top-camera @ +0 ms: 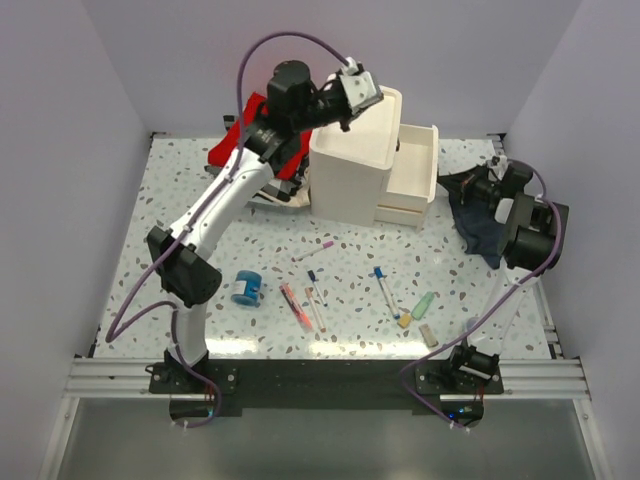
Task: Sort the stationery into containers
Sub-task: Close the drawer in the storage box.
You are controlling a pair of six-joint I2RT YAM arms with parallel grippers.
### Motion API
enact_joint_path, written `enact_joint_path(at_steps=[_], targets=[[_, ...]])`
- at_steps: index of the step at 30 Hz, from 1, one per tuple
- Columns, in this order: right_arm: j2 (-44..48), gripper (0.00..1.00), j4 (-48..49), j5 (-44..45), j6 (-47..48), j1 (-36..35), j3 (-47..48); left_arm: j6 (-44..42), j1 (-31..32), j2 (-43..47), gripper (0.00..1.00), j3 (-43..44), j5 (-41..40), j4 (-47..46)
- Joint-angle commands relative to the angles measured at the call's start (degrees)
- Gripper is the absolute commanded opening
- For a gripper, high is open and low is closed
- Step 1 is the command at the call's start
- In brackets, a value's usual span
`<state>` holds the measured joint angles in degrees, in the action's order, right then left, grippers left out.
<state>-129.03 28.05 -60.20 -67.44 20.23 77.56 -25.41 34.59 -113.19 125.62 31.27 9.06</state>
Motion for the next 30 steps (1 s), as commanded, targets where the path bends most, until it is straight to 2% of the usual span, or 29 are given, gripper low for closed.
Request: enact_joint_path(at_steps=[1,5,7,10,12,14,15,17,18,25,30], targets=[[2.65,0.00,0.95,-2.02,0.29,-0.37,3.21,-6.48,6.18,-0.98,0.00,-2.04,-6.29,0.61],[2.82,0.00,2.88,-1.93,0.03,-0.01,4.00,-7.03,10.41,0.06,0.00,-5.29,-11.13,-0.97],[4.57,0.20,2.36,-1.85,1.16,0.07,4.70,-5.54,10.50,1.64,0.00,-8.80,-14.19,-5.18],[7.12,0.30,-5.18,-1.06,6.42,0.25,5.76,-9.29,9.80,5.69,0.00,-15.65,-21.22,-14.31],[9.32,0.33,-8.36,-0.62,8.02,0.16,5.50,-10.88,7.18,8.15,0.00,-20.04,-27.38,-21.84],[10.81,0.31,-8.72,-0.53,8.29,0.16,4.89,-10.54,4.36,8.34,0.00,-19.89,-31.07,-23.56],[11.17,0.27,-8.72,-0.44,8.29,0.16,4.27,-9.93,1.48,8.07,0.00,-18.15,-33.09,-23.56],[11.52,0.24,-8.72,-0.44,8.20,-0.01,4.00,-7.82,-1.35,7.98,0.00,-17.17,-36.43,-23.65],[11.70,0.20,-8.89,-0.35,8.29,-0.10,3.92,-7.47,-3.37,8.33,0.00,-17.69,-37.15,-24.69],[12.05,0.10,-11.53,1.40,8.82,-1.68,4.71,-1.94,-10.67,7.99,0.00,-21.30,-43.29,-24.88],[12.58,0.03,-13.54,2.11,10.21,-1.33,5.14,3.69,-16.56,3.77,0.00,-20.16,-40.06,-20.75]])
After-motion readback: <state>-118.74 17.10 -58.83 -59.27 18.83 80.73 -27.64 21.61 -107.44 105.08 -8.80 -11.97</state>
